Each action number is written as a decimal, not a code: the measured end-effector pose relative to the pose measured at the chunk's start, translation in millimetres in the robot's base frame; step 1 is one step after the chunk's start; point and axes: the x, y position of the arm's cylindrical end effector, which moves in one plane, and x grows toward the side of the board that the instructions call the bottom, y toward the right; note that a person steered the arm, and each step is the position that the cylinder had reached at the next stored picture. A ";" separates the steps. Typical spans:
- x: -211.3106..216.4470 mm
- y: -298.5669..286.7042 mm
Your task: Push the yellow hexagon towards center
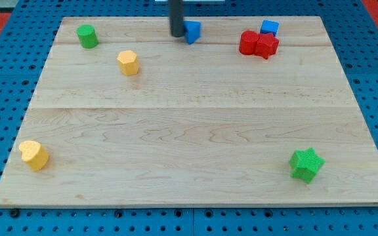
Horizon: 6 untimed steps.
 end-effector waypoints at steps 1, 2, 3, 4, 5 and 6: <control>0.0 65.8; 0.0 68.7; 0.0 25.1; 0.0 -1.1; 0.0 -22.6; 0.0 -27.6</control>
